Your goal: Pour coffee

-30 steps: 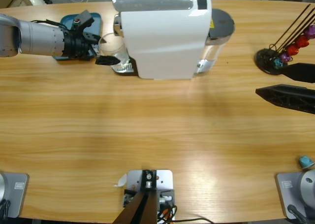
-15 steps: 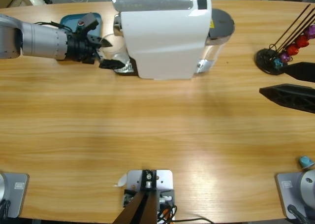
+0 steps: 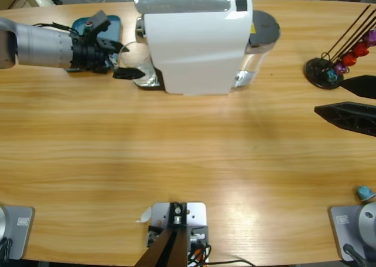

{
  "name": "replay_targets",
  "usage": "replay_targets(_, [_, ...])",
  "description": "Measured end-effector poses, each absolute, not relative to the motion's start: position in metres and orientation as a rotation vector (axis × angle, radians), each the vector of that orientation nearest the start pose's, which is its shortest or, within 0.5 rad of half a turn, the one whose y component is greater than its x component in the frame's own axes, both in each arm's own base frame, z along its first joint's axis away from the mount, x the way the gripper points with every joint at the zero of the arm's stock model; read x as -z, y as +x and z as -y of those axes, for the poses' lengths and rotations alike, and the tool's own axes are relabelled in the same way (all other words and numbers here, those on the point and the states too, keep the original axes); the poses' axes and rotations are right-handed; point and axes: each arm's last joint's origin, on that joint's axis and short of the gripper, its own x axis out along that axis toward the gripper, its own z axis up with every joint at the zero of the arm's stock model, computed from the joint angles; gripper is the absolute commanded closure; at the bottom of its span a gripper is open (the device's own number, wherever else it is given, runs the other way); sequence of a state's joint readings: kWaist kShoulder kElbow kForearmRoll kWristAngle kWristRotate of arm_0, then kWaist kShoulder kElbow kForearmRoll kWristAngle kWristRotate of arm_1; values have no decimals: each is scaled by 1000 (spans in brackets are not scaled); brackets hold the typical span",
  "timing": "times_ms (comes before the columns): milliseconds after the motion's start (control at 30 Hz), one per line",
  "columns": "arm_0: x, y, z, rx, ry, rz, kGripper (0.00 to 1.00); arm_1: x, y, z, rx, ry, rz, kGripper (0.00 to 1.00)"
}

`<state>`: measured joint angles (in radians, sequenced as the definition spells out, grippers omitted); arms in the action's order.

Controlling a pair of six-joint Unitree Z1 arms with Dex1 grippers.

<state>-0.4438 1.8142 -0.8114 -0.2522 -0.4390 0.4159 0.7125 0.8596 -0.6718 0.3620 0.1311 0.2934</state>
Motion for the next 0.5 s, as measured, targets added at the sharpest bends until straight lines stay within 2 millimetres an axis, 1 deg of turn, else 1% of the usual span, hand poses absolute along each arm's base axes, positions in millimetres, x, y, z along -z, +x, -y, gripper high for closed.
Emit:
replay_targets(133, [-221,283,157,989,368,-585,0,-322,70,-69,-733,107,-656,14])
replay_targets(167, [-224,280,154,988,367,-590,0,-322,70,-69,-733,107,-656,30])
replay_targets(233, [-228,269,148,986,365,-607,0,-322,70,-69,-733,107,-656,143])
replay_targets(300, [-235,254,141,987,364,-624,0,-322,70,-69,-734,108,-654,340])
replay_targets(333, [-240,246,137,984,366,-630,0,-324,70,-69,-735,109,-650,411])
replay_targets(400, [-252,229,129,962,378,-644,0,-333,73,-71,-739,115,-632,806])
replay_targets(433, [-259,219,123,941,390,-654,0,-340,76,-74,-740,118,-623,970])
replay_targets(467, [-265,210,118,922,395,-672,0,-350,81,-78,-740,119,-621,1000])
replay_targets(500, [-269,200,113,904,394,-701,0,-360,87,-83,-740,119,-623,1000])
